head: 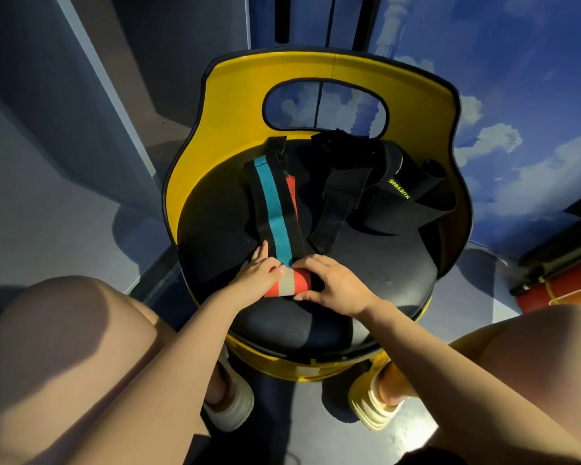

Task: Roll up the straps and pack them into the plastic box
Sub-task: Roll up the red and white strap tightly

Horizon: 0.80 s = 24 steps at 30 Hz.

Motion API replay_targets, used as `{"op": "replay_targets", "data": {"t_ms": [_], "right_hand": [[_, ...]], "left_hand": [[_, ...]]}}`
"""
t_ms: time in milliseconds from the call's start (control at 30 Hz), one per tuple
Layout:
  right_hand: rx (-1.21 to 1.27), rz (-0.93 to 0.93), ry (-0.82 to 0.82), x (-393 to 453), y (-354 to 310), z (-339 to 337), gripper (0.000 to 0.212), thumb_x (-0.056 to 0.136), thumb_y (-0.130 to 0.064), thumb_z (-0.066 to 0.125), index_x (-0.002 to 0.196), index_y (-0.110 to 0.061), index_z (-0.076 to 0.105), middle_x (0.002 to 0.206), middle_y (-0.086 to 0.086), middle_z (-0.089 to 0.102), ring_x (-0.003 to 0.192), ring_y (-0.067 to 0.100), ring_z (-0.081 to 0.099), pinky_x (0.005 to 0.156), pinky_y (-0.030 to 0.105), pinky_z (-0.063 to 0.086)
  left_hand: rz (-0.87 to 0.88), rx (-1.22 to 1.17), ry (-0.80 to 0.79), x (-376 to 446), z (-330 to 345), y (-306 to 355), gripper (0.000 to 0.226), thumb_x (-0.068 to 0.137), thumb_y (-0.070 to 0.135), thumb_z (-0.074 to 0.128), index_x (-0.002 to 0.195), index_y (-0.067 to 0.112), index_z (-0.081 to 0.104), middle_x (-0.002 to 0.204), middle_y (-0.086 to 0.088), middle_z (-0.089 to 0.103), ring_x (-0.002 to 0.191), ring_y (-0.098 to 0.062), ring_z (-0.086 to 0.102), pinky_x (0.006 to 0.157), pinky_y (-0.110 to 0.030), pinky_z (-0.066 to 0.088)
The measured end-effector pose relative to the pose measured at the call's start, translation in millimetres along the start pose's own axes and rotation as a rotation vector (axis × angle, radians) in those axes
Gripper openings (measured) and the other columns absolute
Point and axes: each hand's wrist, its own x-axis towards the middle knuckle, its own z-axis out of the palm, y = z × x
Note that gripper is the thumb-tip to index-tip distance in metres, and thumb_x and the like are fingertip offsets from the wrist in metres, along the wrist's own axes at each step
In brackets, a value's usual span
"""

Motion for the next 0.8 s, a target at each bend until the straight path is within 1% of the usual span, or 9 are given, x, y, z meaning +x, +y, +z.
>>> {"op": "replay_targets", "data": {"t_ms": [67,167,233,300,367,467,567,667,800], "right_hand": [[0.041,0.016,-0.003,2,-1,-2,0.055,0.077,-0.034,0.074,0.125,-0.015,0.054,0.122,0.004,0.058,0.115,0.021,0.051,0.102,0.031,0.040],[0.060,0.046,-0.028,3,-2,-3,0.054,0.080,-0.032,0.072,0.128,-0.016,0.053,0.124,0.004,0.058,0.116,0.019,0.049,0.101,0.025,0.035],[0.077,0.064,-0.031,4,-4,-5,0.052,0.081,-0.031,0.071,0.128,-0.016,0.053,0.124,0.004,0.059,0.116,0.019,0.048,0.099,0.022,0.033],[0.104,0.076,-0.036,4,-5,-7,0.051,0.082,-0.030,0.071,0.127,-0.016,0.053,0.123,0.004,0.060,0.114,0.018,0.050,0.097,0.021,0.034],[0.131,0.081,-0.053,6,-6,-9,0.048,0.083,-0.031,0.070,0.126,-0.016,0.054,0.122,0.003,0.060,0.112,0.017,0.052,0.097,0.023,0.037],[0.115,0.098,-0.073,8,-4,-11,0.050,0.083,-0.035,0.069,0.127,-0.016,0.055,0.123,0.004,0.057,0.114,0.016,0.049,0.096,0.020,0.034],[0.106,0.104,-0.055,9,-3,-13,0.050,0.084,-0.036,0.067,0.127,-0.013,0.056,0.122,0.003,0.046,0.112,0.011,0.042,0.097,0.016,0.030],[0.081,0.076,-0.048,9,-4,-12,0.053,0.086,-0.036,0.064,0.132,-0.013,0.051,0.123,0.003,0.043,0.111,0.010,0.042,0.097,0.016,0.032],[0.097,0.046,0.016,2,-1,-5,0.055,0.082,-0.029,0.070,0.130,-0.017,0.048,0.124,0.003,0.049,0.114,0.016,0.048,0.100,0.027,0.040]], "left_hand": [[-0.012,0.002,0.009,0,1,0,0.038,0.101,0.033,0.029,0.126,0.015,0.051,0.159,0.001,-0.005,0.146,-0.027,0.006,0.116,-0.047,0.018],[-0.019,0.022,0.042,-4,4,0,0.036,0.101,0.036,0.029,0.126,0.021,0.051,0.159,0.003,0.001,0.143,-0.027,0.014,0.112,-0.047,0.026],[0.027,0.068,0.169,-12,5,0,0.031,0.099,0.036,0.036,0.123,0.023,0.052,0.155,0.003,0.016,0.139,-0.024,0.023,0.106,-0.041,0.033],[0.128,0.103,0.296,-19,5,-1,0.029,0.095,0.035,0.049,0.121,0.024,0.052,0.141,0.003,0.032,0.130,-0.020,0.032,0.099,-0.035,0.036],[0.202,0.134,0.262,-23,3,-3,0.040,0.087,0.036,0.061,0.123,0.025,0.050,0.130,0.005,0.039,0.121,-0.018,0.036,0.095,-0.034,0.038],[0.217,0.210,0.199,-24,2,-5,0.054,0.080,0.032,0.070,0.128,0.027,0.045,0.128,0.007,0.041,0.118,-0.017,0.039,0.097,-0.036,0.039],[0.206,0.206,0.210,-22,1,-5,0.052,0.083,0.027,0.068,0.130,0.027,0.045,0.130,0.006,0.042,0.120,-0.017,0.040,0.098,-0.036,0.039],[0.180,0.180,0.183,-18,-1,-5,0.051,0.086,0.026,0.064,0.133,0.027,0.043,0.132,0.005,0.041,0.122,-0.019,0.040,0.099,-0.036,0.039],[0.139,0.050,0.149,-13,-2,-7,0.050,0.088,0.025,0.061,0.135,0.025,0.043,0.135,0.001,0.041,0.123,-0.019,0.040,0.100,-0.035,0.038]]}}
